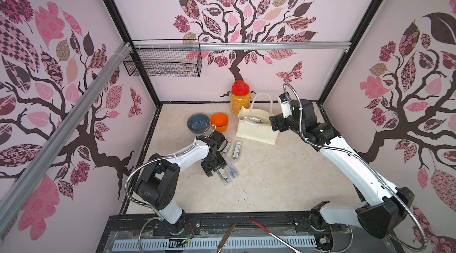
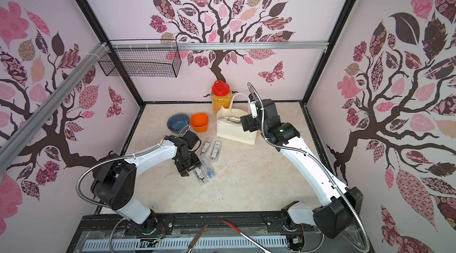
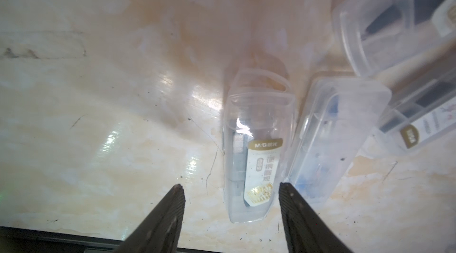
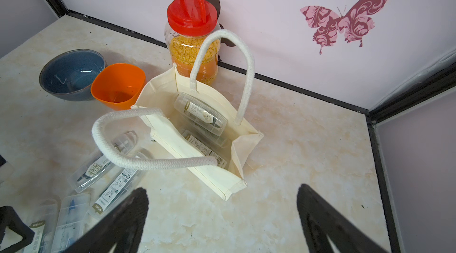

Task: Put the compass set into the canvas bag
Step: Pick up the compass set at the center of the board.

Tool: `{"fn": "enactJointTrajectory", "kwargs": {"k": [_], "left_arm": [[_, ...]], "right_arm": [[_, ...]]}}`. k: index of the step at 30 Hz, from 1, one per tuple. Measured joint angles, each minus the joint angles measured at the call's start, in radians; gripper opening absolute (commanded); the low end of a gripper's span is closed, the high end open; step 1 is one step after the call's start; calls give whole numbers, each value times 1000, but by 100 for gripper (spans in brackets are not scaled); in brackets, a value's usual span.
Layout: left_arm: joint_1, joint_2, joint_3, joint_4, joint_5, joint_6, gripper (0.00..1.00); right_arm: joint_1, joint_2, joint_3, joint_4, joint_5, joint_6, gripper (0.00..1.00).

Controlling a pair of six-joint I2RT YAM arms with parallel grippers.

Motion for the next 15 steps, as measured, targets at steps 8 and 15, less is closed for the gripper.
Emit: {"fn": "enactJointTrajectory", "kwargs": {"k": [8, 15], "left_arm": [[-8, 68, 28, 11, 19, 11, 66], [-8, 123, 31, 19, 47, 24, 66]], "right_arm": [[-5, 0, -3, 0, -6, -11, 97], [-12, -1, -14, 2, -6, -16, 97]]}}
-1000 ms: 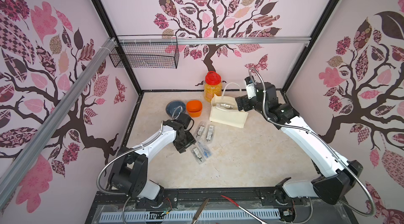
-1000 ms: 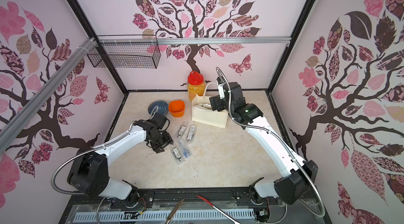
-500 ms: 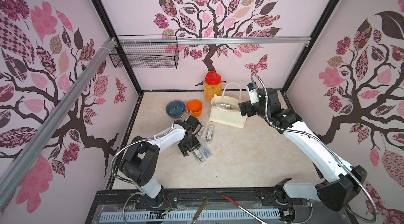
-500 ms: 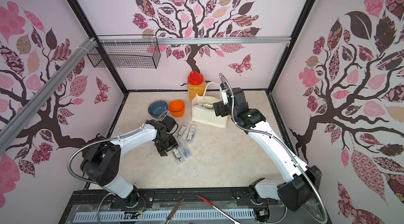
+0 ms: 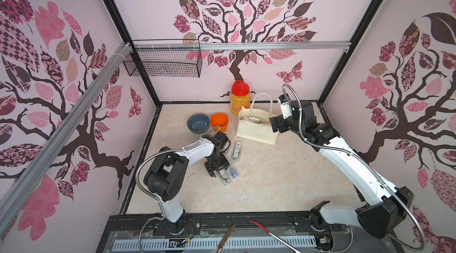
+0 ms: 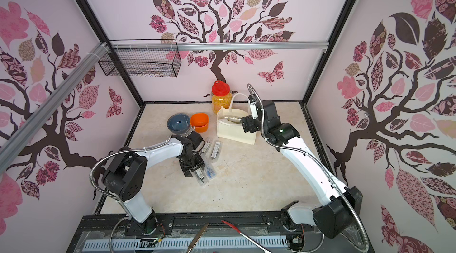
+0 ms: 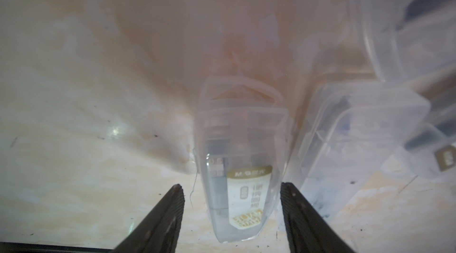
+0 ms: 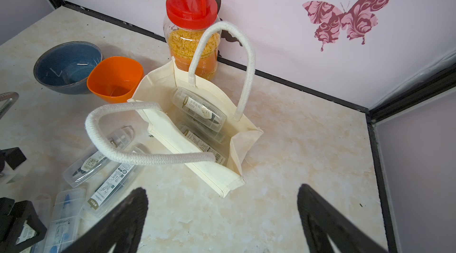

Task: Put the compass set into the canvas bag
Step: Pick up the compass set at the center of the board.

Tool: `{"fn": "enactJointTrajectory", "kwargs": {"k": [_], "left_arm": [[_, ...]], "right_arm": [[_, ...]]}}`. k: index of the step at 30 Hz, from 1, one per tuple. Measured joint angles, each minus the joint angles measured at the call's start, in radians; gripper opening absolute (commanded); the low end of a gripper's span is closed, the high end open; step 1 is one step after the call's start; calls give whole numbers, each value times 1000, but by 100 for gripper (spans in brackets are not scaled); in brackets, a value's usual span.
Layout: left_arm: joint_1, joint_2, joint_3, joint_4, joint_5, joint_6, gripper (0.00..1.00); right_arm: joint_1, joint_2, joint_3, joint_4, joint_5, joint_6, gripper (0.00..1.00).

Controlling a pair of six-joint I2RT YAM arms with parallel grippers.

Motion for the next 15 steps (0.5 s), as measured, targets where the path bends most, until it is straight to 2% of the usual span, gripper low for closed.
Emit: {"fn": "enactJointTrajectory", "kwargs": {"k": [10, 14, 15], "left_arm": [[0, 33, 2, 0, 21, 3, 61], [0, 37, 5, -3, 27, 3, 58], [0, 38, 5, -3, 28, 3, 54]], "right_arm": [[-1, -2, -6, 9, 0, 0, 97], [-1, -2, -10, 11, 0, 0, 97], [-1, -2, -10, 12, 0, -2, 97]]}}
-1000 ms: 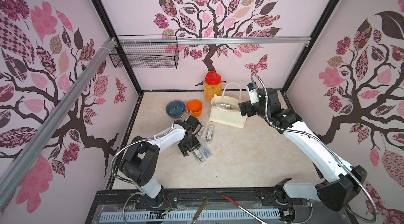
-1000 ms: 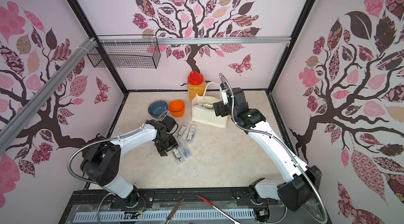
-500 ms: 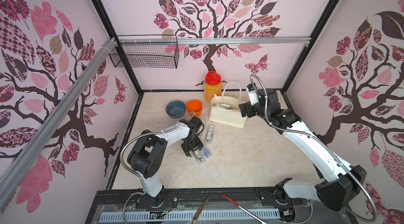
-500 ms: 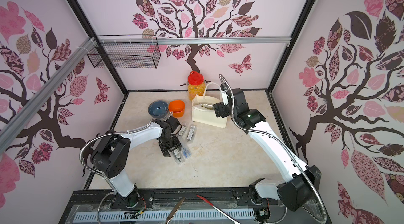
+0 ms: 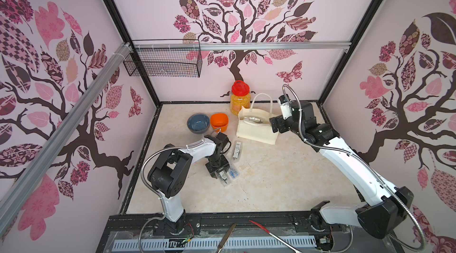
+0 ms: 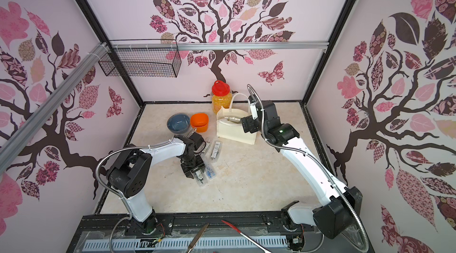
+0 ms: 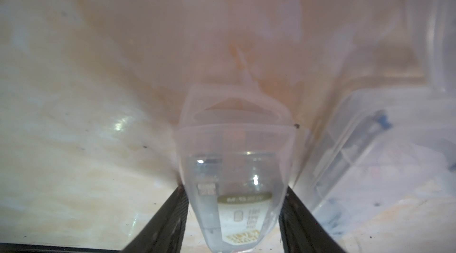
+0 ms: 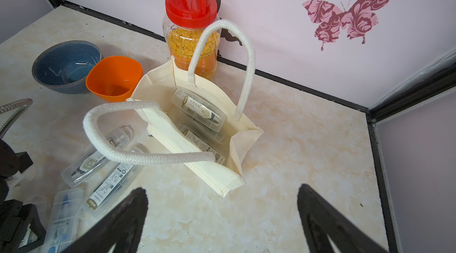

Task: Put the compass set into the canvas bag
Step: Pick up the compass set at the center of the board, then place the compass set in the canvas bag.

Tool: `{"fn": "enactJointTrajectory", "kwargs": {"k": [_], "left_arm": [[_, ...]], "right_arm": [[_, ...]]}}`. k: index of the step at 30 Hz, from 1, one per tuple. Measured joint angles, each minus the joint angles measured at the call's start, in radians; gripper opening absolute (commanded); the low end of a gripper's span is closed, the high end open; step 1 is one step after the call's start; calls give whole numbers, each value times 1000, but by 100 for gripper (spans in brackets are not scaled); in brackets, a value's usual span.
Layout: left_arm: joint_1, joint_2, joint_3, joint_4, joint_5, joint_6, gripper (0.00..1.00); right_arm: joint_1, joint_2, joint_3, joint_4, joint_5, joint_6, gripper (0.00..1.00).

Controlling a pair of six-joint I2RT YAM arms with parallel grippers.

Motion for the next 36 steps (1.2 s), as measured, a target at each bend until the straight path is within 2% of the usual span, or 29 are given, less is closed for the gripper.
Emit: {"fn": "enactJointTrajectory", "kwargs": {"k": [12, 18, 23, 27, 31, 36], "left_arm": [[-2, -11, 0, 2, -11, 3, 46], [-4, -118, 51, -41, -79, 19, 46], [-5, -203, 218, -101, -151, 47, 47], [-5, -211, 378, -130, -191, 51, 47], [-5, -178, 559, -139, -195, 43, 47], [-5, -58, 808, -134, -165, 29, 46]], "right_arm": [[0, -16, 0, 2, 6, -15, 97], [0, -35, 0, 2, 10, -17, 97], [-1, -40, 0, 6, 39, -15, 98], [-21, -40, 1, 5, 71, 13, 98], [-50, -40, 1, 5, 93, 51, 98], [-59, -52, -1, 1, 127, 77, 97]]}}
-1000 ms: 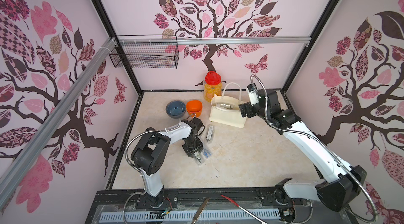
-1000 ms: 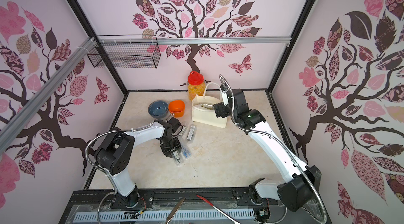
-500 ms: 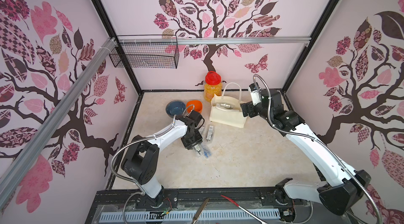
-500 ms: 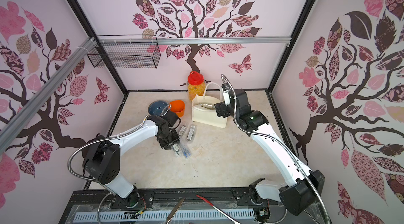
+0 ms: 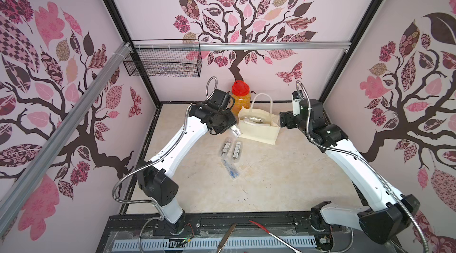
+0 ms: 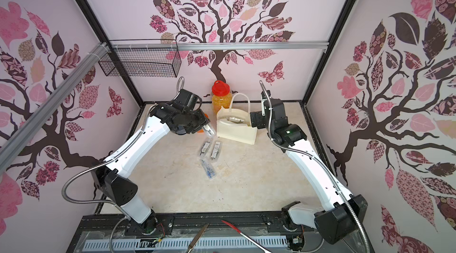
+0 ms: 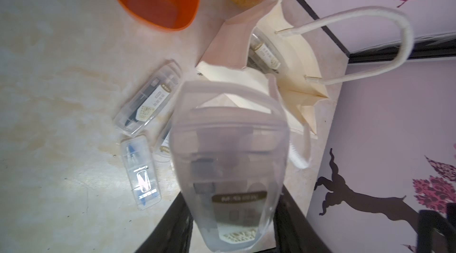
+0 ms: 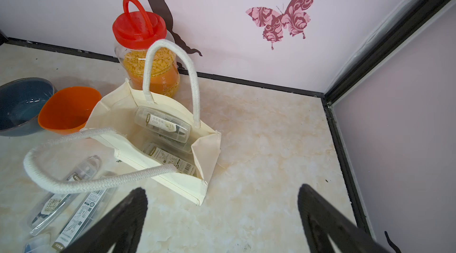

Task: Put the compass set into the canvas bag
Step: Place the compass set in the canvas bag.

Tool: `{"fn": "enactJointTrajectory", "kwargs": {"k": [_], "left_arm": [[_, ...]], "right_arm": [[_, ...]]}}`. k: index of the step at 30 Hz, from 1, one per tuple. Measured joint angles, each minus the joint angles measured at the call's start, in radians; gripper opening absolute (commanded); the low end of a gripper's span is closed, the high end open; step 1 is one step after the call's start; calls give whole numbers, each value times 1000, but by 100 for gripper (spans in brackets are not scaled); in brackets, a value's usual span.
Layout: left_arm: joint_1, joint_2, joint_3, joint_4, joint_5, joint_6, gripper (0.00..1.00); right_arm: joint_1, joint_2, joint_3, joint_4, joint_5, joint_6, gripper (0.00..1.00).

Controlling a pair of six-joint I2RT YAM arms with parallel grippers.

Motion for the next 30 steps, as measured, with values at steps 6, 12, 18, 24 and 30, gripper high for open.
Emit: {"fn": "enactJointTrajectory", "kwargs": {"k": [6, 12, 18, 24, 30], "left_arm": [[0, 142, 218, 24, 32, -24, 45], [0, 229, 296, 108, 68, -82, 44], [-1, 320, 300, 240, 116, -146, 41], [-3, 424, 318, 375, 179, -179, 40], [-20, 440, 281, 499, 213, -206, 41]], "right_arm": [[0, -42, -56, -9, 36, 15, 97], [0, -48, -89, -32, 43, 19, 97], [0, -48, -90, -31, 43, 24, 97], [0, -56, -121, -22, 55, 31, 97], [0, -59, -155, -23, 65, 31, 98]]}}
